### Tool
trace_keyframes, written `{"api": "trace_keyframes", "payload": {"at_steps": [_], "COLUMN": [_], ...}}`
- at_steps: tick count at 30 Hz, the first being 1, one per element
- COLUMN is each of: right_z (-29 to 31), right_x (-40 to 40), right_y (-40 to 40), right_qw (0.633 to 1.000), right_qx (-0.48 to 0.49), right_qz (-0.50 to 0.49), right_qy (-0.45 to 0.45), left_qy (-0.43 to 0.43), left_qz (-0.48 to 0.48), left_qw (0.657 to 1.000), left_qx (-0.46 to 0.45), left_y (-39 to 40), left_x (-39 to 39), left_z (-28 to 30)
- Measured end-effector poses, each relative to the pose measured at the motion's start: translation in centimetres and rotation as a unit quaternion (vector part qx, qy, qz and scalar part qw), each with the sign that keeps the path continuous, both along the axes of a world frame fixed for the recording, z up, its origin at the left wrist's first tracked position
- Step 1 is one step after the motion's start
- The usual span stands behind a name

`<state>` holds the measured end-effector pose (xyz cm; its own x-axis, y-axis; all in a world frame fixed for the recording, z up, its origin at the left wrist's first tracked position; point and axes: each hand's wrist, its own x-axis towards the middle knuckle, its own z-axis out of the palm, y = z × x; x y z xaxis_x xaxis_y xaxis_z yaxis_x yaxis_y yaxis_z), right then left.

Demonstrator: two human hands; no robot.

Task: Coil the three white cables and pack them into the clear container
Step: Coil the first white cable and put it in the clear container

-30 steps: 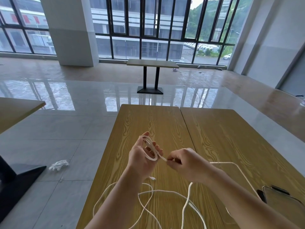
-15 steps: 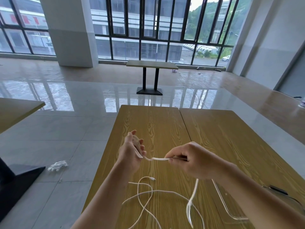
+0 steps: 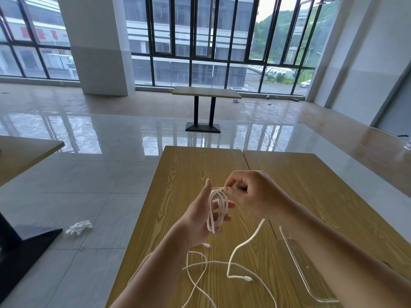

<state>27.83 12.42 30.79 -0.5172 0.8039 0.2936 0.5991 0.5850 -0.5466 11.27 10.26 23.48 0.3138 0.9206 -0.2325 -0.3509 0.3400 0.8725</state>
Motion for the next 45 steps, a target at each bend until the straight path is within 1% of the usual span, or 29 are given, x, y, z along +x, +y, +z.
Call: {"api": "trace_keyframes", "payload": {"at_steps": [2,4,7,12,15,19,23,26,28,29,34,40,42,45], "right_z": [0.1,0.3,0.5,1.0,2.0,2.7,1.2,-0.3,-1.0,-1.3,-2.3,-2.6,-2.4,-1.9], "right_x": [0.1,0.2,0.5,1.6,3.2,5.4,4.8,3.5,3.0,2.8,2.0,1.4,1.5,2.0], "right_y": [0.1,0.2,0.1,0.5,1.2,1.9,1.7,1.0,0.6,0.4,-0.1,-1.3,-1.7,-2.0], "right_qw": [1.0,1.0,1.0,0.998,0.998,0.998,0.995,0.993,0.992,0.991,0.989,0.991,0.989,0.986], "right_qx": [0.001,0.001,-0.011,-0.039,-0.043,-0.026,0.013,0.027,0.011,0.0,-0.032,-0.071,-0.094,-0.117], "right_qz": [-0.003,0.0,0.014,0.018,0.009,-0.042,-0.075,-0.08,-0.075,-0.071,-0.052,0.002,0.019,0.032], "right_qy": [-0.001,-0.008,-0.019,-0.035,-0.051,-0.037,-0.06,-0.083,-0.101,-0.111,-0.131,-0.115,-0.11,-0.113], "left_qy": [0.001,0.022,0.029,0.023,-0.011,-0.111,-0.122,-0.199,-0.252,-0.265,-0.248,-0.289,-0.283,-0.265], "left_qz": [-0.045,-0.084,-0.121,-0.142,-0.134,-0.076,0.023,0.086,0.118,0.129,0.184,0.24,0.266,0.329], "left_qw": [0.999,0.996,0.991,0.988,0.989,0.99,0.992,0.976,0.961,0.955,0.951,0.925,0.919,0.903], "left_qx": [0.015,0.032,0.054,0.058,0.056,0.04,0.04,0.022,0.002,-0.005,-0.028,-0.062,-0.069,-0.08], "left_y": [-0.4,-0.8,-1.2,-1.7,-1.6,-1.4,-1.1,-0.9,-0.5,-0.4,0.7,1.6,2.1,2.9], "left_x": [-0.2,-0.5,-1.0,-2.0,-3.0,-4.3,-3.7,-2.4,-1.9,-1.6,-0.7,-0.5,-1.2,-3.1], "left_z": [0.2,0.4,0.5,0.5,0.2,-0.1,-0.2,0.1,0.4,0.5,0.7,0.8,0.5,-0.1]}}
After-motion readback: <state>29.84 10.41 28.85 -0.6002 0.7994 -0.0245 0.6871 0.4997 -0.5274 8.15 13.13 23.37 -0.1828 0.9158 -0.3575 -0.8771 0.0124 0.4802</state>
